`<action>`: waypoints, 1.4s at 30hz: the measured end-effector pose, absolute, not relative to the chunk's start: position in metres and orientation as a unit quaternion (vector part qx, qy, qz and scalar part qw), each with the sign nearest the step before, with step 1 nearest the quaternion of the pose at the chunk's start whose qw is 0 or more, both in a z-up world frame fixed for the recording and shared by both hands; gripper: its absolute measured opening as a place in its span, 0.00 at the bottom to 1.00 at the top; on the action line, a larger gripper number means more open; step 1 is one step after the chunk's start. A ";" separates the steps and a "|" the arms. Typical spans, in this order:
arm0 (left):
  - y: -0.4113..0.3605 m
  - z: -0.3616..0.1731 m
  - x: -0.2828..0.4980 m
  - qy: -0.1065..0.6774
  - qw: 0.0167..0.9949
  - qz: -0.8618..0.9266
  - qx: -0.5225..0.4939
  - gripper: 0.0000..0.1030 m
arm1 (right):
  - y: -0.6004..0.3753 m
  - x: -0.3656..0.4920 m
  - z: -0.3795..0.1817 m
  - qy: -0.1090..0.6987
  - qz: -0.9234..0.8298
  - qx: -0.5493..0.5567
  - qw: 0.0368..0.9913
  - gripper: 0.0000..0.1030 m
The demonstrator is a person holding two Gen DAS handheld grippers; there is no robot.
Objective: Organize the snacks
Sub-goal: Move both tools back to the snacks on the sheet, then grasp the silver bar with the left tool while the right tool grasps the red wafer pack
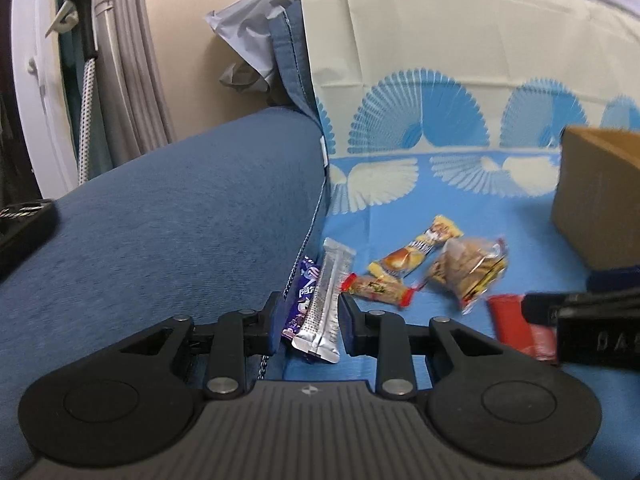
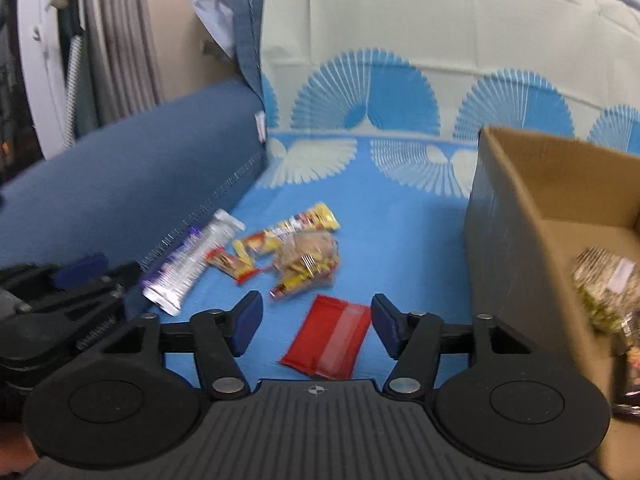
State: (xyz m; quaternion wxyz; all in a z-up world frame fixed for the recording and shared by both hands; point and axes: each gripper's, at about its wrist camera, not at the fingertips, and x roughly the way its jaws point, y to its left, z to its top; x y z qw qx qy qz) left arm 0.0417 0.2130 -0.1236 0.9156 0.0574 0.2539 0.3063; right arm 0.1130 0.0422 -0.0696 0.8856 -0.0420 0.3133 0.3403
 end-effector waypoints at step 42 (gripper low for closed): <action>0.243 -0.134 0.055 0.346 0.885 0.292 -0.108 0.32 | 0.049 0.115 -0.097 0.366 0.349 -0.114 0.855 0.44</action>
